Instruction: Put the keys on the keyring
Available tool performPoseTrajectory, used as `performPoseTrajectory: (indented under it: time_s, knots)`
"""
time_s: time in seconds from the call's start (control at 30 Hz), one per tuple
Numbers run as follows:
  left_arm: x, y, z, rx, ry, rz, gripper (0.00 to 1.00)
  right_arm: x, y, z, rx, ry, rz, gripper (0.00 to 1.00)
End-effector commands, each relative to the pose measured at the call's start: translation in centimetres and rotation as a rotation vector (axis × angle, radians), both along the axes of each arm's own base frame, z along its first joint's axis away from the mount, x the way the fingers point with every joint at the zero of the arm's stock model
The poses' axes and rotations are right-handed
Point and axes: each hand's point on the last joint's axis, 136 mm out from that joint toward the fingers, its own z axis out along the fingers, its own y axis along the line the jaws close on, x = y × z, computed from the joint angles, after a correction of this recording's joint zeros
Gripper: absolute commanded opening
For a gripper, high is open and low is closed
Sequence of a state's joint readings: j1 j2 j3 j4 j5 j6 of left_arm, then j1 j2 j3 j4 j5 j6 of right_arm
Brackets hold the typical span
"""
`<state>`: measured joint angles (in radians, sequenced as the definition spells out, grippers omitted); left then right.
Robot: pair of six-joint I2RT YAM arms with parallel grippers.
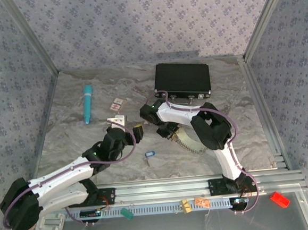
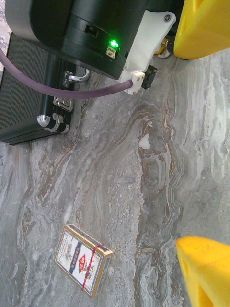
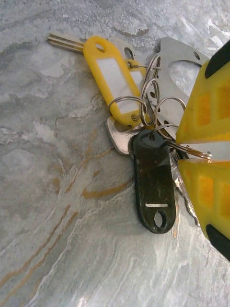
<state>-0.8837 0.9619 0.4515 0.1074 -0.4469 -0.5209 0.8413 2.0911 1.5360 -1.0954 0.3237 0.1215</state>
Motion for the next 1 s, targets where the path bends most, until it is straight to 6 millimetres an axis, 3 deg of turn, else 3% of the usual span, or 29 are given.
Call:
performPoseTrajectory:
  time_s: [0.0,0.2,0.3,0.67,0.8,0.97]
  knots:
    - [0.4,0.2,1.2,-0.01,-0.029,0.016,0.94,0.1,-0.6,0.2,-0.048,-0.008,-0.009,0.14]
    - [0.4,0.2,1.4,-0.011,-0.029,0.017,0.94,0.2,-0.7,0.9,-0.041,-0.021,-0.009,0.0]
    - [0.3,0.3,1.5,-0.006,-0.032,0.017,0.94,0.3,-0.5,1.7,0.01,-0.031,-0.018,0.0]
    - [0.9,0.0,3.9,0.1,-0.124,-0.077,0.94,0.2,0.4,8.0,0.416,-0.122,0.066,0.0]
    - [1.2,-1.3,4.9,0.136,-0.179,-0.202,0.89,0.0,0.8,9.9,0.572,-0.147,0.109,0.0]
    - [0.7,-3.8,5.1,0.24,-0.271,-0.416,0.73,-0.8,1.4,11.7,0.744,-0.164,0.199,0.0]
